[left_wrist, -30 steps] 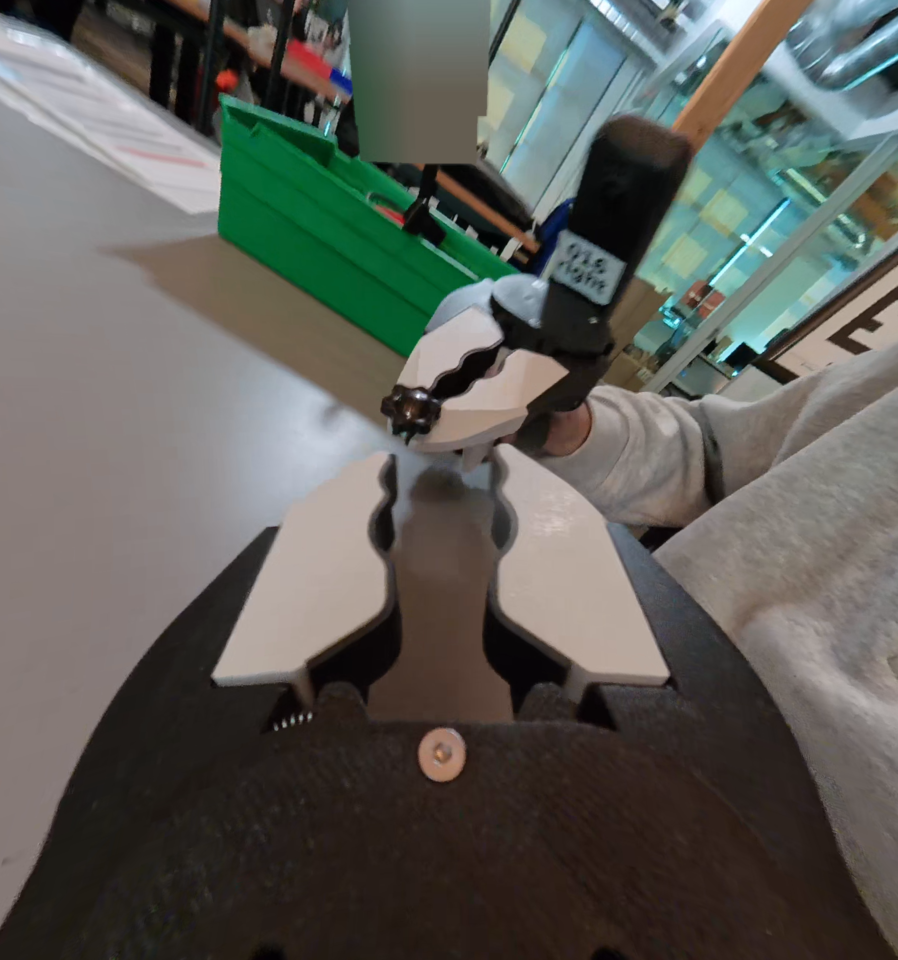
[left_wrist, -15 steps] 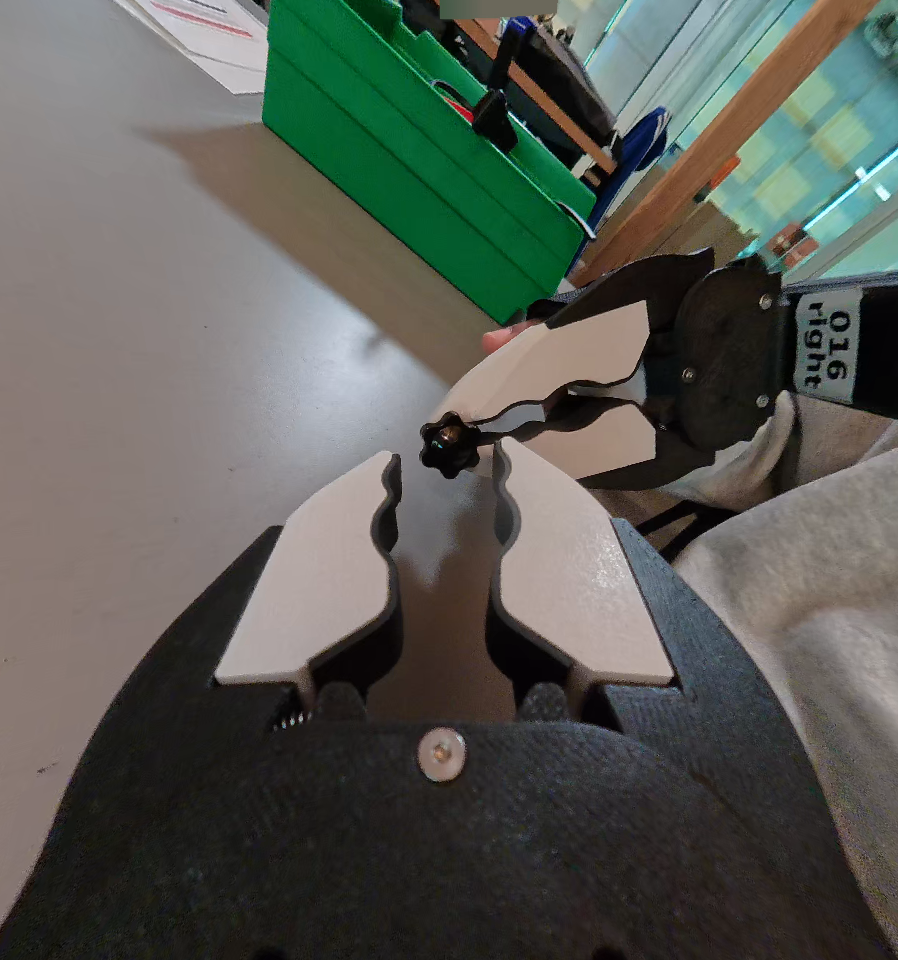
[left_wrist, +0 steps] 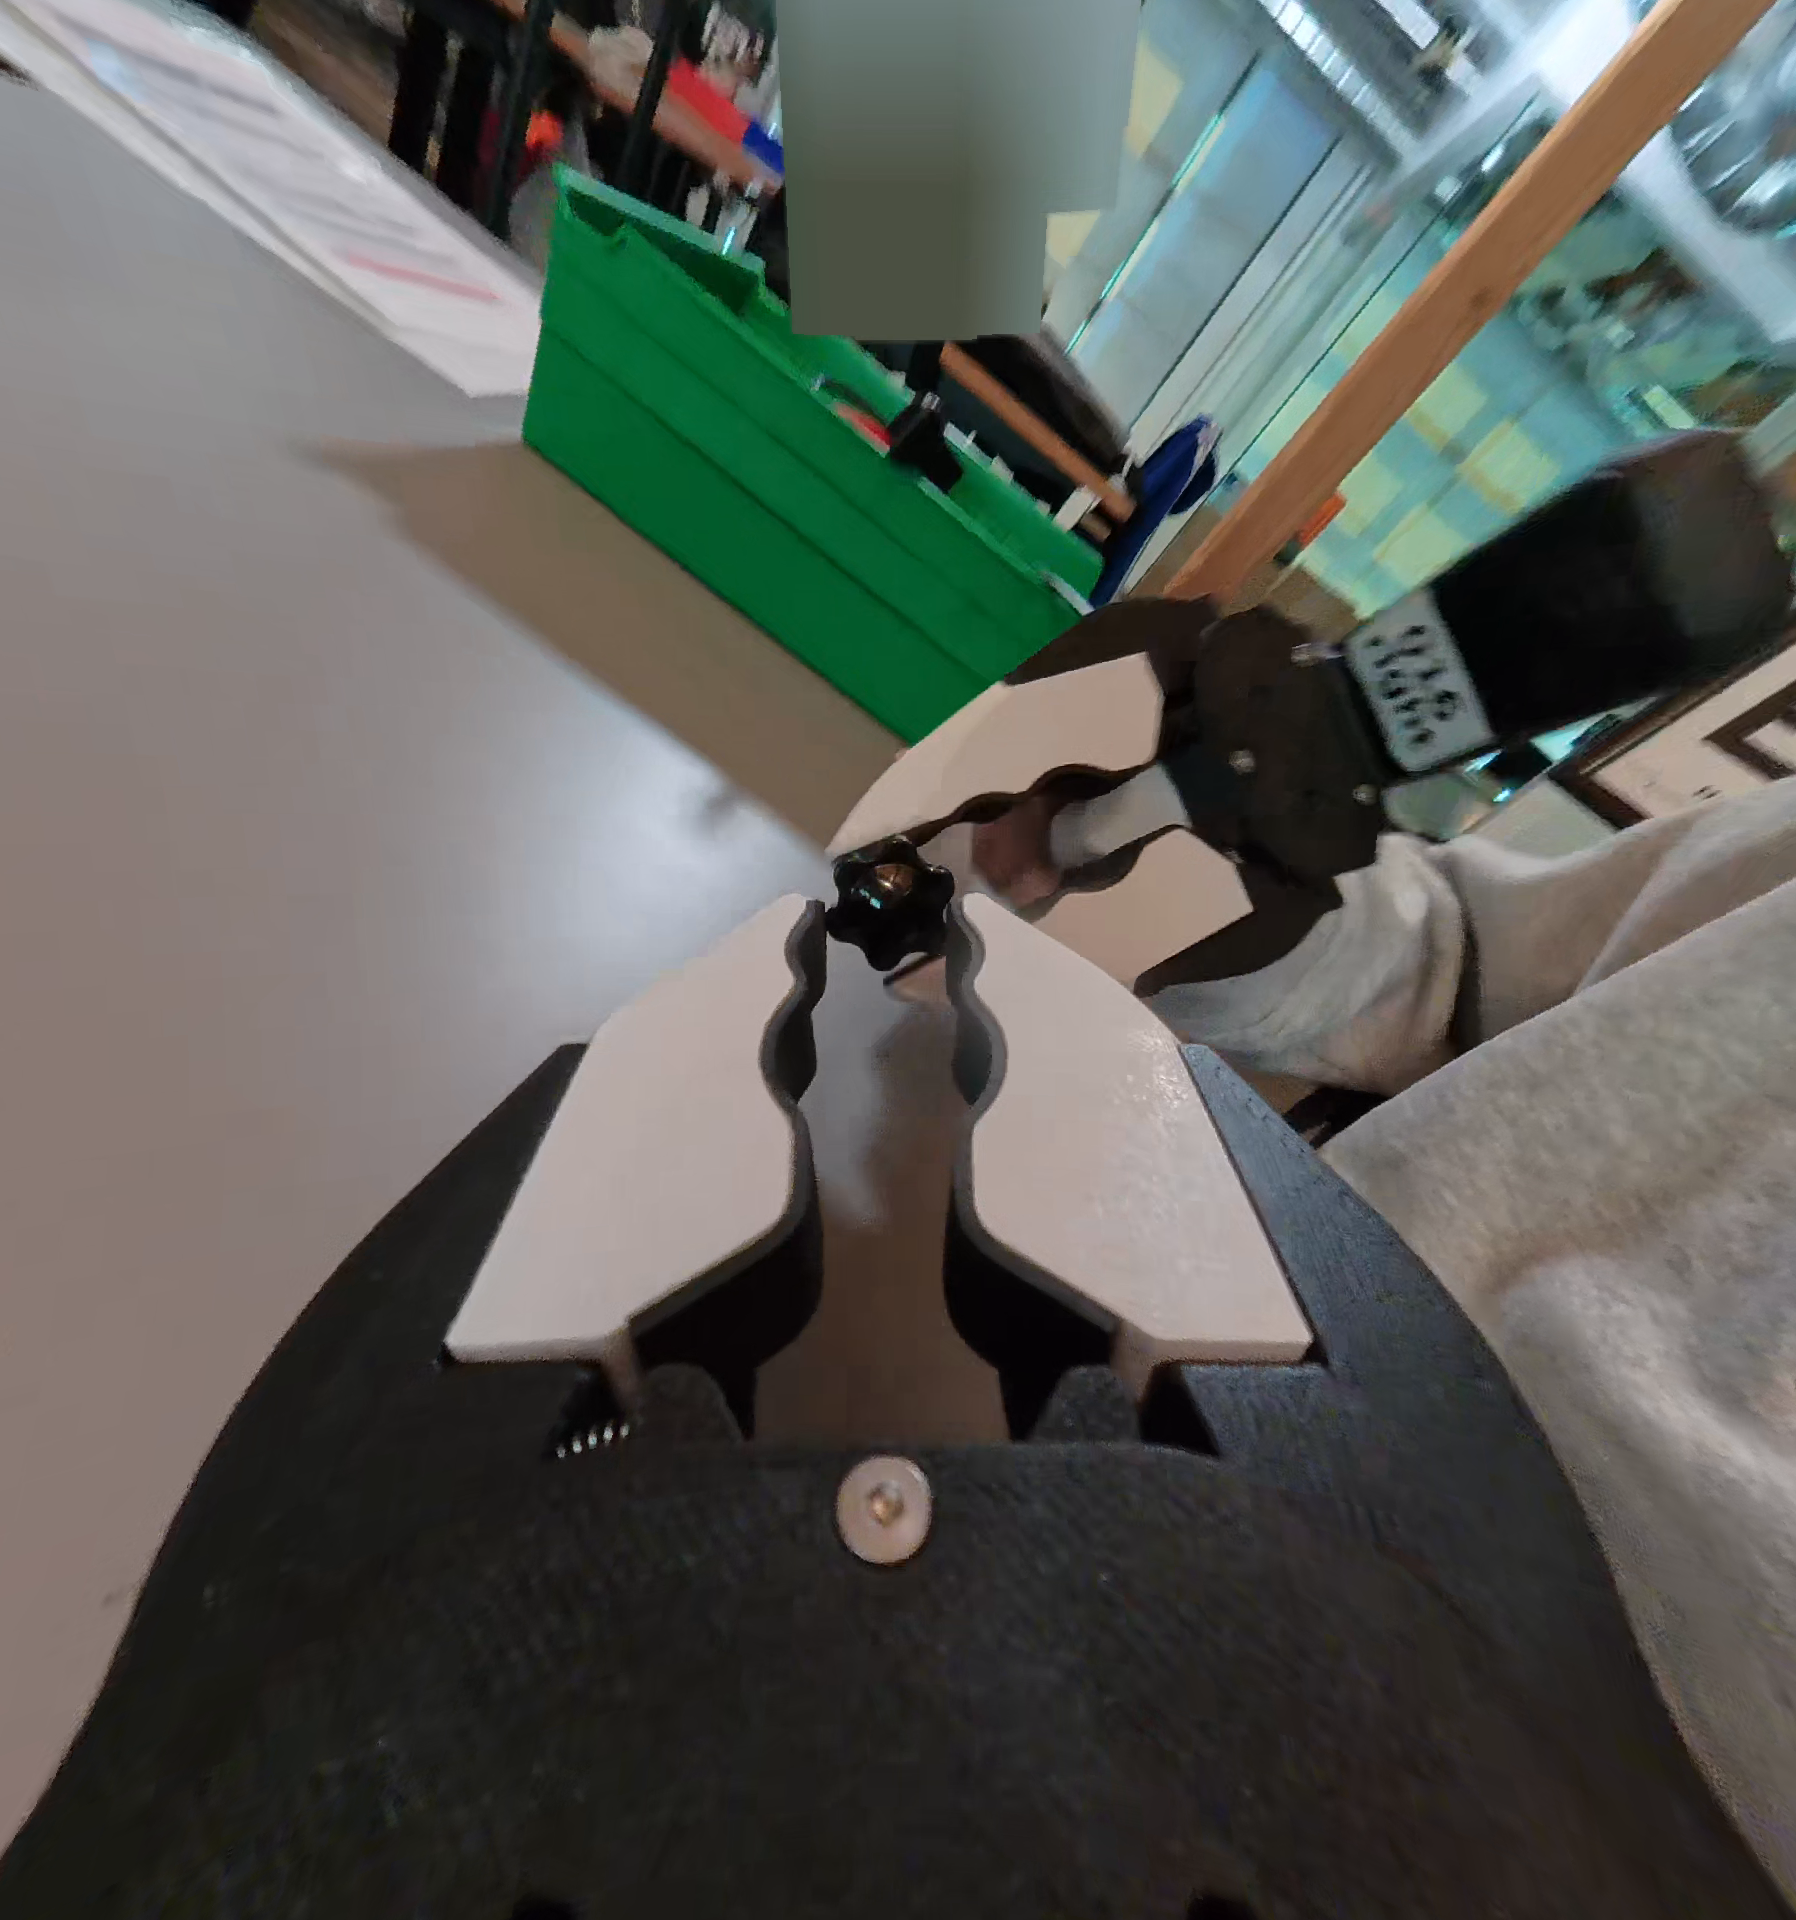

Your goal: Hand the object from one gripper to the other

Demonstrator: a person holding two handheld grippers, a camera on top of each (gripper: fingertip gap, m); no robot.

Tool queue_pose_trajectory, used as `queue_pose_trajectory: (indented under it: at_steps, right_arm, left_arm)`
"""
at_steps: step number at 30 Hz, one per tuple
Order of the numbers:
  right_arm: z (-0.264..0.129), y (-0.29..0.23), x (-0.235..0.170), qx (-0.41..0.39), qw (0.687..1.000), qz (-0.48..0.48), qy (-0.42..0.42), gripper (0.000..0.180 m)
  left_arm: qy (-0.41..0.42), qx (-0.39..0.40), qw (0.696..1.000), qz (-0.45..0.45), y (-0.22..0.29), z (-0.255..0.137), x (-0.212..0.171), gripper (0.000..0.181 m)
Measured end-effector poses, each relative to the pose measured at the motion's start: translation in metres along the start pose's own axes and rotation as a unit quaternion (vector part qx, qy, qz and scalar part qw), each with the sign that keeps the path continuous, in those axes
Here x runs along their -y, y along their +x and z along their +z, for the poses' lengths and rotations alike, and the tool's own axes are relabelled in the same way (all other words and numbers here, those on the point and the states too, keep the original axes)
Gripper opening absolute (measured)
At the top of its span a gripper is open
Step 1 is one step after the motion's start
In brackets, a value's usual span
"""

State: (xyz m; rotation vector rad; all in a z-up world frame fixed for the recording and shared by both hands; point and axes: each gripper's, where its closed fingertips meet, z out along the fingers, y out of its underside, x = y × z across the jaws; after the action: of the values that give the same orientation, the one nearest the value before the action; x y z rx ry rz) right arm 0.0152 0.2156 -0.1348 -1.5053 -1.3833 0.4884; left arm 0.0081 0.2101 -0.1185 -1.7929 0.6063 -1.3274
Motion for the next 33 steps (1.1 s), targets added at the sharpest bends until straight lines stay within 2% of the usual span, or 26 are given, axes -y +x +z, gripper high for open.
queue_pose_trajectory:
  at_steps: [1, 3, 5, 7, 10, 13, 23, 33]
  right_arm:
    - [-0.002, 0.000, 0.005, 0.021, 0.999, 0.037, 0.028, 0.031]
    - [-0.008, 0.001, 0.018, 0.069, 0.986, 0.116, 0.096, 0.029]
    - [-0.020, 0.004, 0.032, 0.121, 0.959, 0.197, 0.162, 0.022]
    - [-0.033, 0.010, 0.044, 0.178, 0.917, 0.277, 0.224, 0.014]
    - [-0.045, 0.023, 0.049, 0.234, 0.848, 0.381, 0.285, 0.011]
    - [-0.047, 0.028, 0.048, 0.256, 0.812, 0.427, 0.305, 0.011]
    - [-0.040, -0.005, 0.057, 0.297, 0.833, 0.375, 0.278, 0.010]
    - [-0.042, -0.006, 0.058, 0.297, 0.838, 0.369, 0.271, 0.006]
  left_arm:
    - [0.016, -0.011, 1.000, 0.002, 0.003, -0.001, 0.004, 0.021]
    - [0.050, -0.033, 0.998, 0.024, 0.011, -0.004, 0.013, 0.021]
    - [0.068, -0.050, 0.995, 0.056, 0.021, -0.006, 0.019, 0.021]
    - [0.077, -0.064, 0.991, 0.086, 0.030, -0.006, 0.021, 0.021]
    - [0.080, -0.086, 0.989, 0.095, 0.039, -0.005, 0.021, 0.021]
    - [0.086, -0.099, 0.987, 0.090, 0.042, -0.006, 0.022, 0.021]
    - [0.089, -0.120, 0.984, 0.101, 0.050, -0.005, 0.020, 0.020]
    - [0.075, -0.140, 0.984, 0.081, 0.054, -0.003, 0.016, 0.022]
